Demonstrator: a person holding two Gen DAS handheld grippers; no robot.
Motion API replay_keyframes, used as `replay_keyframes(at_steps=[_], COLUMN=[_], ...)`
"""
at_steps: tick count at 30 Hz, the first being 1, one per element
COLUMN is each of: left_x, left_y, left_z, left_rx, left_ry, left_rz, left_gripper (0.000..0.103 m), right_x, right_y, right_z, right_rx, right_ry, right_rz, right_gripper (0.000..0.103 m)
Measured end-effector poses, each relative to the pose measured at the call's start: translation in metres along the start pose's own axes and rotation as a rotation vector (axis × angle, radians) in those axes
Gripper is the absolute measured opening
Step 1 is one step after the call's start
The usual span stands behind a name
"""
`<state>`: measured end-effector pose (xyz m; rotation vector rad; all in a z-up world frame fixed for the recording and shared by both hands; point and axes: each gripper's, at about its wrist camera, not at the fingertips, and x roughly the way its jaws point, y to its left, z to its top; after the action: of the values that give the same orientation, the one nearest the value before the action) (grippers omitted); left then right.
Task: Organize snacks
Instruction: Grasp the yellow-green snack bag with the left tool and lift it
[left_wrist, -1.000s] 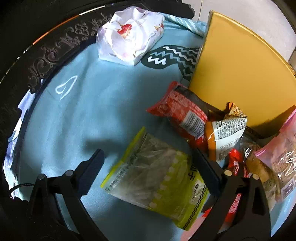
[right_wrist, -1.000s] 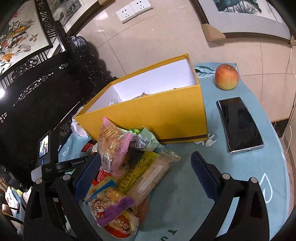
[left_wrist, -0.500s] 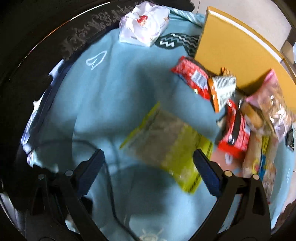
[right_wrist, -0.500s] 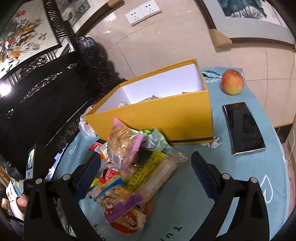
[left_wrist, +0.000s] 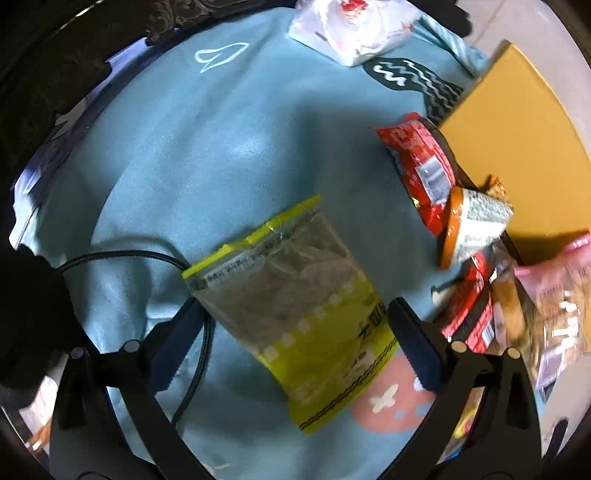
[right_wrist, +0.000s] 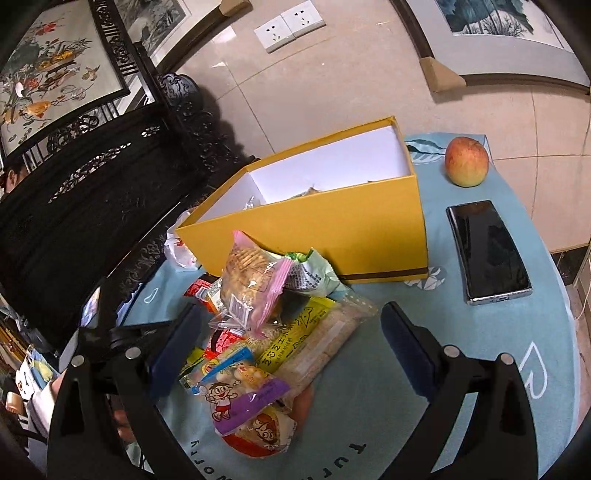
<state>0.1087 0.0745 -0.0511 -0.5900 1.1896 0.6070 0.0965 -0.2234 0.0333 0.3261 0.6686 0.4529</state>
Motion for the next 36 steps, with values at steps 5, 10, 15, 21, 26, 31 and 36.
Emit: replay_keyframes(at_steps=[5,10,15,21,26,31,36], left_x=[0.001,-0.005,-0.02,-0.04,-0.02,-0.014,-0.013], left_y=[-0.029,-0.019,0.007,0.006,0.008,0.001,0.0], left_z=[-0.001,-0.005,-0.009,-0.016,-0.008,-0.02,-0.016], left_rx=[0.17,0.324,0.361,0.459,0.437,0.462,0.463], left_ry=[-0.12,-0.09,-0.083,-0.164,-0.124,-0.092,-0.082], left_rz=[0.0,-0.093,-0.187,-0.259,-0.291,-0.299,-0.326], left_gripper=[0.066,0.058,0.038,0.022,0.023,0.036,0.039], right_x=[0.0,0.001,0.004,0.005,-0.006,0.012,0.051], right_y=[0.004,0.0,-0.003,-0.009,0.014,0.055,0.087], right_z=[-0.002,-0.002,-0.003,-0.006,-0.027,-0.046,-0.047], right_rx=[-0.017,-0.014,-0.01,-0.018,-0.197,-0.443,-0.62], right_ry=[0.003,0.008,0.014,0.053,0.103,0.176,0.268], right_rz=[0.002,-0.013,-0.026,-0.034,-0.016,0.064,0.055], right_gripper=[0.098,0.098,0.098,0.098,0.098,0.098,0.087])
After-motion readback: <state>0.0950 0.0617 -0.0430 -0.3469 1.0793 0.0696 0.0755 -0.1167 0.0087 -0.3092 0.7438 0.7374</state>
